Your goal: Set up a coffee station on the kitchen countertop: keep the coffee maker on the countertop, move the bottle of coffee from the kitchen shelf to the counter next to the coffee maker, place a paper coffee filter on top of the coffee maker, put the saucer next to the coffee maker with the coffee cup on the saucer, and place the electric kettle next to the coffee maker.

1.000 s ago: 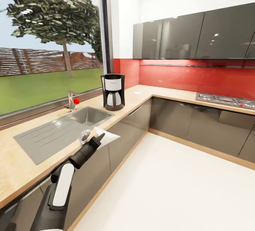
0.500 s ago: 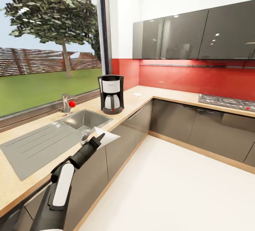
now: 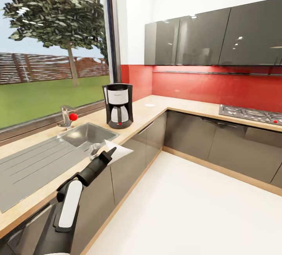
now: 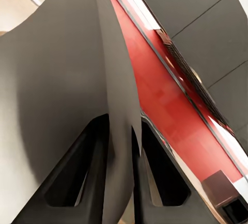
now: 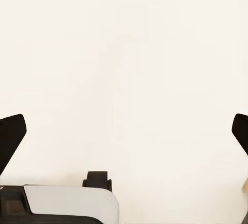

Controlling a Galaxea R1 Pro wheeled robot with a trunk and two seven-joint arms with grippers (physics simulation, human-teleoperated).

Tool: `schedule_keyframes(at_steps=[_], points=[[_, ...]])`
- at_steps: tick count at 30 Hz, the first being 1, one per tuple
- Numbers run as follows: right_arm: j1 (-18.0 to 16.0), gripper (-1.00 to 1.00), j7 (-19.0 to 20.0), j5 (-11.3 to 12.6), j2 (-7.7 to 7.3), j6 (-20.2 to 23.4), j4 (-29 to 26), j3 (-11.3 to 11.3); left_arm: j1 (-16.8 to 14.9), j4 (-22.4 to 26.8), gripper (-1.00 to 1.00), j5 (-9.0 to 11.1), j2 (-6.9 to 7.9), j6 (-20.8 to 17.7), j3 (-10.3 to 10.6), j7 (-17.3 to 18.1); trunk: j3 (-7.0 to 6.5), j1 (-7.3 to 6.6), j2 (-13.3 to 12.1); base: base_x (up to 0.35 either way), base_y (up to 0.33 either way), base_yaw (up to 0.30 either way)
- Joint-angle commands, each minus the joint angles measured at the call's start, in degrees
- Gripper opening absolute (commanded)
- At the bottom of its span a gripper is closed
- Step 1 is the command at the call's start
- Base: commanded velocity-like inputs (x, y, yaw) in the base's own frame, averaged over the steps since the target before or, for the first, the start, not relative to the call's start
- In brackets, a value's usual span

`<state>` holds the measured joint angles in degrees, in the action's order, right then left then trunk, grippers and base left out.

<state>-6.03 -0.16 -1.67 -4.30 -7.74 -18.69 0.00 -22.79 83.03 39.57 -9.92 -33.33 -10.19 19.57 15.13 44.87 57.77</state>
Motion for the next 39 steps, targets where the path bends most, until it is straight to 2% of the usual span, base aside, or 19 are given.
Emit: schedule_keyframes(at_steps=[1,10,22,39], points=[[0.0,1.00,0.0,-0.2,-0.01,-0.2,0.1,0.0,-0.1,0.0,-1.00,0.1,-0.07,-0.4,-0.1,0.0,0.07,0.02,0.0,0.159,-0.112,0.000],[0.0,1.00,-0.1,-0.2,-0.01,-0.2,0.1,0.0,-0.1,0.0,-1.00,0.1,-0.07,-0.4,0.0,0.0,0.07,0.02,0.0,0.156,-0.102,0.000],[0.0,1.00,-0.1,-0.2,0.00,-0.2,0.1,0.0,-0.1,0.0,-1.00,0.1,-0.07,-0.4,0.1,0.0,0.07,0.02,0.0,0.037,-0.015,0.000],[0.0,1.00,-0.1,-0.2,0.01,-0.2,0.0,0.0,-0.1,0.0,-1.00,0.1,-0.07,-0.4,0.2,0.0,0.07,0.02,0.0,0.210,-0.023,0.000]])
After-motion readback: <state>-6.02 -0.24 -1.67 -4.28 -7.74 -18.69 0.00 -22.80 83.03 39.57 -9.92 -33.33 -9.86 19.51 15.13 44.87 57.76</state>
